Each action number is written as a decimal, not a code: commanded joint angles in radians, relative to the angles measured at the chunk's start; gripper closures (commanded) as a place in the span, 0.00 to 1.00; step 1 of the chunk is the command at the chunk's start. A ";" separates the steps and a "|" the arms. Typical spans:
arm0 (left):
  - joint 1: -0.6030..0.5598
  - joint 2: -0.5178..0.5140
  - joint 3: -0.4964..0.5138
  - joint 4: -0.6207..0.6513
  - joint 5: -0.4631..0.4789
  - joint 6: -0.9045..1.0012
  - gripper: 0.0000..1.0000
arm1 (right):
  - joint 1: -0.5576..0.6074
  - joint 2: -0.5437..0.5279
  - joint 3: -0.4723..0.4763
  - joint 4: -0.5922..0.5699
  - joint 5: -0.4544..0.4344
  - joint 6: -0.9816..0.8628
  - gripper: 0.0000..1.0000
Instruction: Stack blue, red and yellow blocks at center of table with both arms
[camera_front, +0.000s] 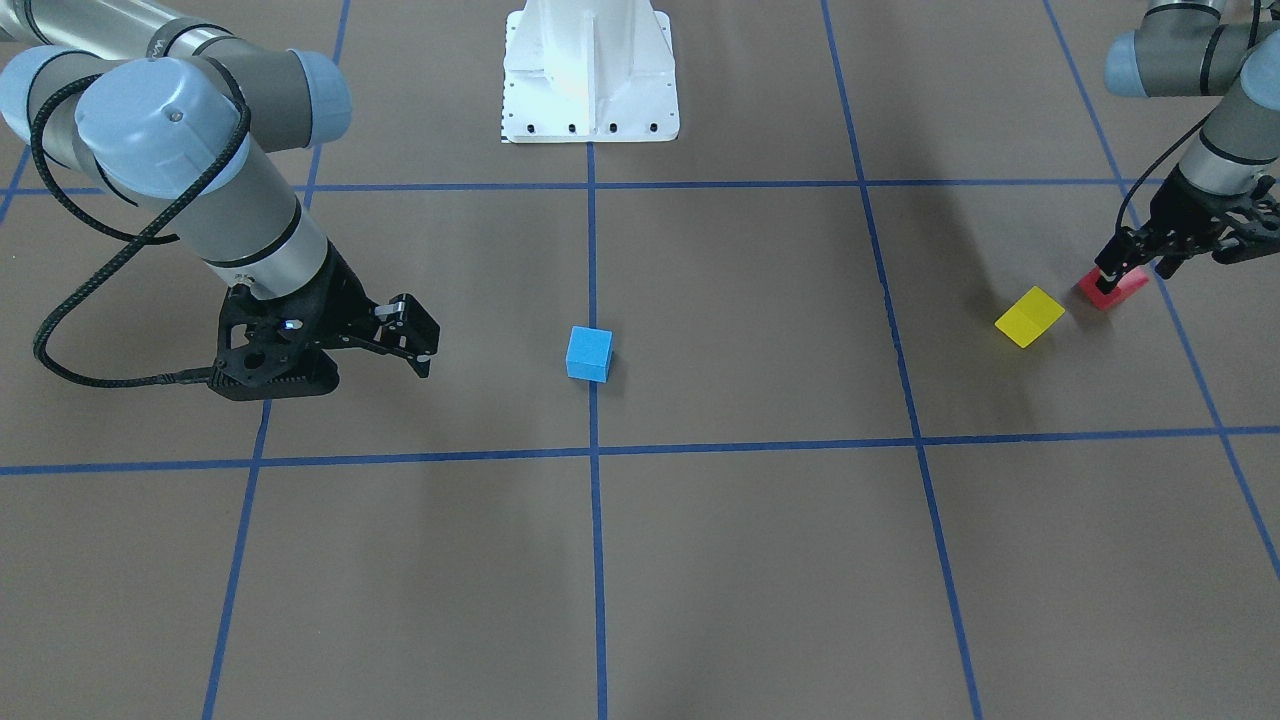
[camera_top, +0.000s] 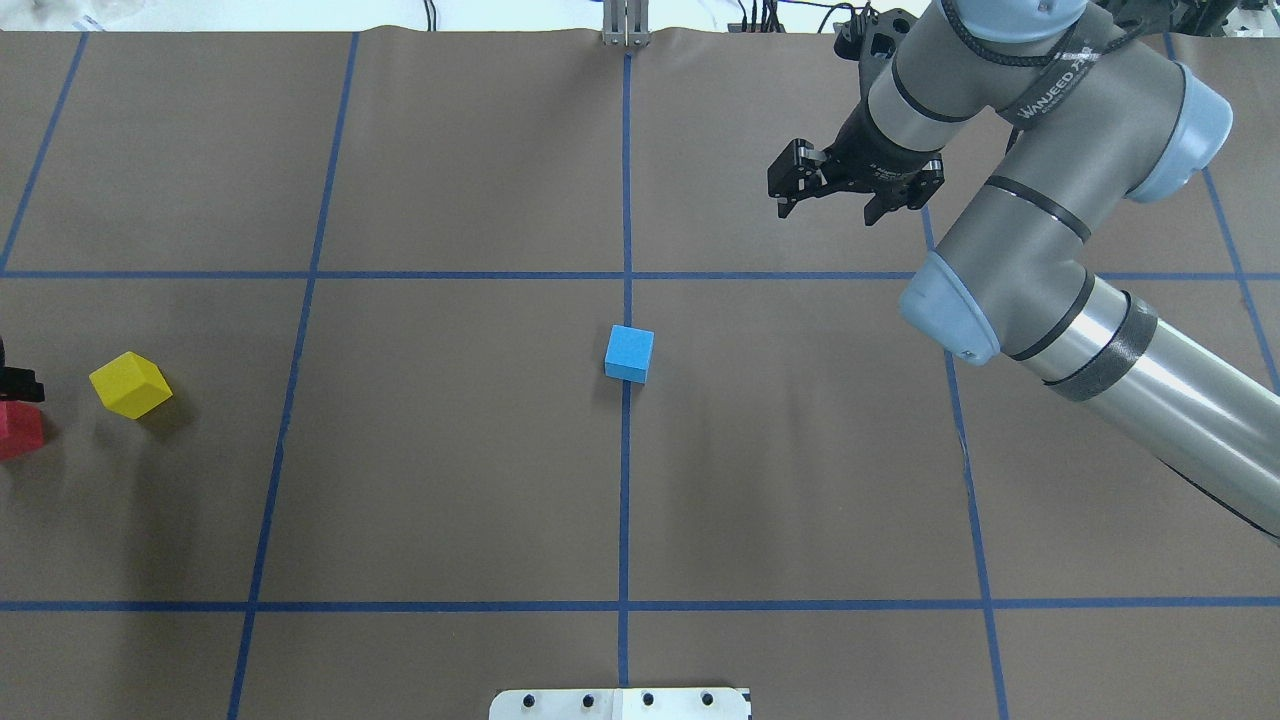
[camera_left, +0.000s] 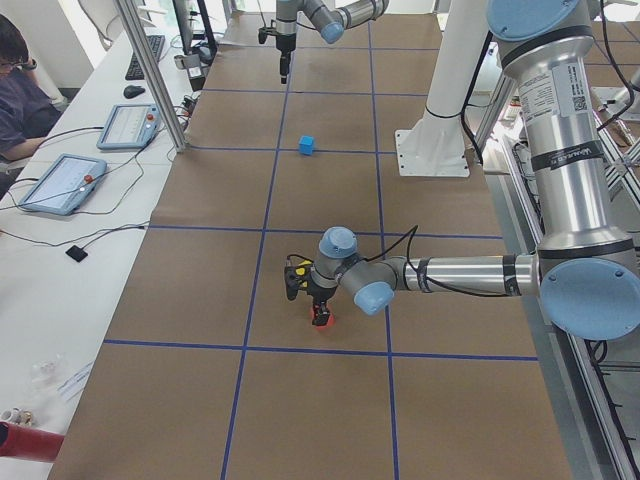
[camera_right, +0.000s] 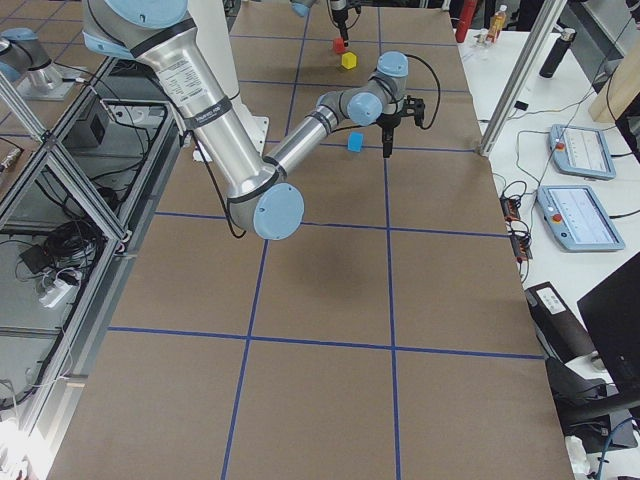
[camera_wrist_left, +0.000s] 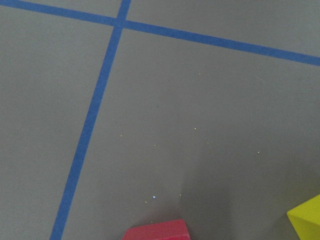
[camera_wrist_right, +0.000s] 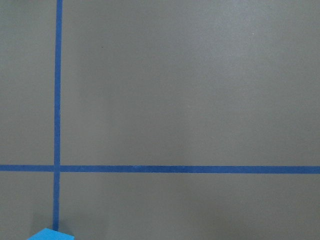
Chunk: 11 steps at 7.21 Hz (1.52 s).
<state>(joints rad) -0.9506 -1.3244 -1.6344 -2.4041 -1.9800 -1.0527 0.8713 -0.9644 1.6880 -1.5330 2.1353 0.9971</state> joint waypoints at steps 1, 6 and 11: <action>0.009 -0.002 0.011 -0.004 0.004 0.008 0.01 | 0.000 -0.002 0.001 -0.001 0.002 0.000 0.01; 0.024 0.020 0.010 -0.004 -0.005 0.008 0.44 | 0.000 -0.011 0.001 0.001 0.000 0.000 0.00; -0.016 0.079 -0.135 0.099 -0.179 0.139 1.00 | -0.002 -0.019 0.009 0.002 0.002 0.000 0.01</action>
<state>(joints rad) -0.9396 -1.2684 -1.6931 -2.3752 -2.0828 -0.9844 0.8699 -0.9832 1.6955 -1.5309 2.1354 0.9971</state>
